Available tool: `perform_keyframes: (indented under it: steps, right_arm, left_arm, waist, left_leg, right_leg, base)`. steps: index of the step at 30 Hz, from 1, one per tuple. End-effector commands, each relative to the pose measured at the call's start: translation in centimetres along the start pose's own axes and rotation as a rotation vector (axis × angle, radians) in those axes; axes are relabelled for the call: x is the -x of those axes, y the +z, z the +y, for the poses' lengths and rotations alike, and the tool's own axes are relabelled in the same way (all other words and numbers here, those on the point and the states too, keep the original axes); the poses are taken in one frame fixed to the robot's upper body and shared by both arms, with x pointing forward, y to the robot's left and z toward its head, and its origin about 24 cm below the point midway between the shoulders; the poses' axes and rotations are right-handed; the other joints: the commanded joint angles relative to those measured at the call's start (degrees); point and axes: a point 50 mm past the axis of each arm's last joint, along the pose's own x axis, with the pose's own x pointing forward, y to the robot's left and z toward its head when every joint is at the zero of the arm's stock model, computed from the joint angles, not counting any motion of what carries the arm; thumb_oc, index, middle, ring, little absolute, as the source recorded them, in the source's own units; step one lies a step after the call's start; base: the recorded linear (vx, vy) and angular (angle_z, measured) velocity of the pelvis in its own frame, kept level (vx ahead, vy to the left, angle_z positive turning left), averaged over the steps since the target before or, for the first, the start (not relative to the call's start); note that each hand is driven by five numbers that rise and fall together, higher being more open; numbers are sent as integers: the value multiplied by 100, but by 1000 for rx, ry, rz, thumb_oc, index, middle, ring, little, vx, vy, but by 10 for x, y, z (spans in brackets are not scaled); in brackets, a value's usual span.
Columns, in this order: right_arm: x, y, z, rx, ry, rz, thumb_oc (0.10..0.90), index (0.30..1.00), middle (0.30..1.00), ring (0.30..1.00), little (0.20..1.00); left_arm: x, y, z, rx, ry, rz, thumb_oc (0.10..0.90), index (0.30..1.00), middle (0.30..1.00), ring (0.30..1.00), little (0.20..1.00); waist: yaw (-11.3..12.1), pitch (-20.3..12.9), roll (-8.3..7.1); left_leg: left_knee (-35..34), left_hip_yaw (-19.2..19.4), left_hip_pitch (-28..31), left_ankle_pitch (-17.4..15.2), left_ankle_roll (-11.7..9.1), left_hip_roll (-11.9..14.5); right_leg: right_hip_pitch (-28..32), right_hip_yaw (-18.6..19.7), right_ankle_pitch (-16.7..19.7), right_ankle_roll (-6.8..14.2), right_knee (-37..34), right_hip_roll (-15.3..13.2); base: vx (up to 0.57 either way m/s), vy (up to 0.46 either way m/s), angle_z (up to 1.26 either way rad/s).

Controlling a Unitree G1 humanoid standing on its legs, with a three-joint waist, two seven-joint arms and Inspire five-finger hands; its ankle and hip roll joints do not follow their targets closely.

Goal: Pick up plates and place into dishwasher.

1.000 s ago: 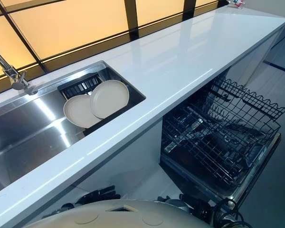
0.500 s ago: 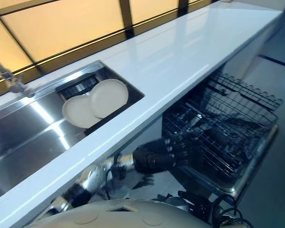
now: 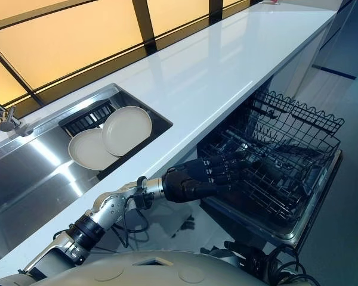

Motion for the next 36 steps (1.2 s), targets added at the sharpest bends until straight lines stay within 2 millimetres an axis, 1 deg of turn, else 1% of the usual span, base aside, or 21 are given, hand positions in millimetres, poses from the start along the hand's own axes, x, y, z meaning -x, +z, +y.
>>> perform_keyframes:
  steps: [1,2,3,4,5,7,9,10,12,14,15,17,18,20,21,22,23,28,30,33,36]
  right_arm:
    - [-4,-4,12,44,45,43,800,900,900,900,900]
    - [-4,-4,12,43,44,42,800,900,900,900,900]
    - [-4,-4,12,42,40,40,800,900,900,900,900]
    - [-4,-4,12,49,37,39,800,900,900,900,900]
    - [-4,-4,12,51,37,39,800,900,900,900,900]
    - [-4,-5,11,85,25,37,800,900,900,900,900]
    - [-4,-6,11,90,18,39,800,900,900,900,900]
    - [-4,-8,10,97,12,40,800,900,900,900,900]
    - [-4,-10,8,100,8,42,800,900,900,900,900]
    - [-4,-10,7,99,4,44,800,900,900,900,900]
    - [-4,-10,7,98,4,45,800,900,900,900,900]
    - [-4,-11,6,105,-2,49,800,900,900,900,900]
    - [-3,-11,4,107,-5,54,800,900,900,900,900]
    - [-3,-11,3,110,-11,57,800,900,900,900,900]
    - [-2,-11,2,115,-17,60,800,900,900,900,900]
    - [-2,-11,-1,118,-23,64,800,900,900,900,900]
    - [0,-11,-7,154,-45,73,800,900,900,900,900]
    - [4,-4,-16,236,-79,77,800,900,900,900,900]
    - [4,-3,-17,239,-83,78,800,900,900,900,900]
    - [5,-5,-19,240,-92,81,800,900,900,900,900]
    - [6,-5,-23,243,-106,75,800,900,900,900,900]
  left_arm:
    - [-28,84,-58,-110,-262,-411,800,900,900,900,900]
    - [-28,88,-59,-118,-251,-437,800,900,900,900,900]
    - [-22,108,-65,-192,-205,-544,800,900,900,900,900]
    - [-15,121,-69,-264,-152,-606,800,900,900,900,900]
    - [-13,126,-70,-289,-122,-630,800,900,900,900,900]
    - [8,154,-79,-510,37,-787,800,900,900,900,900]
    - [20,168,-87,-601,135,-861,800,900,900,900,900]
    - [32,179,-95,-729,229,-913,800,900,900,900,900]
    - [45,193,-104,-884,402,-965,800,900,900,900,900]
    - [55,204,-108,-987,553,-975,800,900,900,900,900]
    - [56,205,-109,-1009,578,-972,800,900,900,900,900]
    - [70,216,-112,-1105,743,-980,800,900,900,900,900]
    - [81,226,-113,-1222,894,-955,800,900,900,900,900]
    - [92,235,-118,-1366,1027,-947,800,900,900,900,900]
    - [100,243,-123,-1501,1143,-918,800,900,900,900,900]
    - [108,251,-128,-1615,1230,-867,800,900,900,900,900]
    - [119,267,-136,-1725,1334,-776,800,900,900,900,900]
    - [135,304,-136,-1801,1540,-482,800,900,900,900,900]
    - [137,312,-134,-1801,1592,-416,800,900,900,900,900]
    - [142,330,-127,-1796,1686,-233,800,900,900,900,900]
    - [141,339,-118,-1741,1739,-127,800,900,900,900,900]
  waist:
    - [71,150,-92]
    - [76,153,-95]
    - [104,146,-108]
    - [126,138,-113]
    - [133,134,-115]
    - [184,114,-118]
    - [221,98,-106]
    - [245,74,-95]
    - [267,41,-81]
    - [270,5,-62]
    - [268,1,-61]
    - [260,-41,-34]
    - [249,-81,-12]
    - [239,-108,11]
    - [225,-132,28]
    - [215,-152,51]
    - [176,-190,106]
    - [38,-216,224]
    - [-7,-216,244]
    - [-172,-208,265]
    - [-326,-182,268]
  left_leg:
    - [41,-21,-242,-277,133,-99]
    - [41,-26,-241,-277,134,-99]
    - [41,-52,-238,-283,141,-106]
    - [41,-77,-231,-277,140,-111]
    - [45,-89,-229,-277,139,-113]
    - [106,-201,-237,-282,134,-140]
    - [145,-290,-225,-297,136,-165]
    - [191,-369,-208,-327,146,-195]
    - [247,-437,-186,-371,168,-243]
    - [270,-462,-148,-404,184,-284]
    - [274,-464,-143,-409,185,-288]
    - [287,-475,-104,-439,204,-332]
    - [270,-477,-69,-455,223,-364]
    - [243,-476,-40,-457,231,-388]
    - [216,-474,-22,-454,238,-403]
    - [196,-476,-5,-453,242,-419]
    - [168,-476,19,-454,246,-444]
    - [168,-390,46,-503,275,-517]
    - [165,-351,52,-514,287,-539]
    - [159,-186,66,-553,322,-606]
    - [164,-58,68,-598,357,-657]
  right_leg:
    - [95,-212,-445,196,236,225]
    - [100,-211,-445,192,235,226]
    - [115,-200,-437,178,217,230]
    - [128,-196,-437,172,213,229]
    - [133,-197,-438,171,214,227]
    - [157,-164,-436,172,212,214]
    - [169,-129,-455,168,234,202]
    - [184,-89,-478,167,260,192]
    - [210,-58,-495,161,272,179]
    - [232,-29,-505,159,274,166]
    - [234,-24,-507,159,275,163]
    - [248,15,-510,166,269,145]
    - [249,52,-508,173,263,131]
    - [241,79,-501,184,266,121]
    - [228,101,-494,196,271,111]
    - [217,113,-489,208,280,103]
    - [186,138,-479,241,310,82]
    - [59,229,-438,345,435,5]
    - [22,255,-420,374,462,-12]
    - [-96,317,-356,470,532,-53]
    - [-193,406,-304,545,577,-74]
  base:
    - [-20,-47,10]
    - [-4,-31,11]
    - [4,-23,8]
    - [8,-21,6]
    - [0,0,0]
    - [24,0,5]
    - [34,21,4]
    - [58,39,1]
    - [76,61,1]
    - [65,69,4]
    - [61,71,3]
    - [77,96,7]
    - [86,110,9]
    - [67,95,5]
    - [66,98,-1]
    - [94,138,-8]
    - [94,140,-14]
    - [71,121,-9]
    - [60,100,-4]
    - [92,133,-10]
    - [96,115,-12]
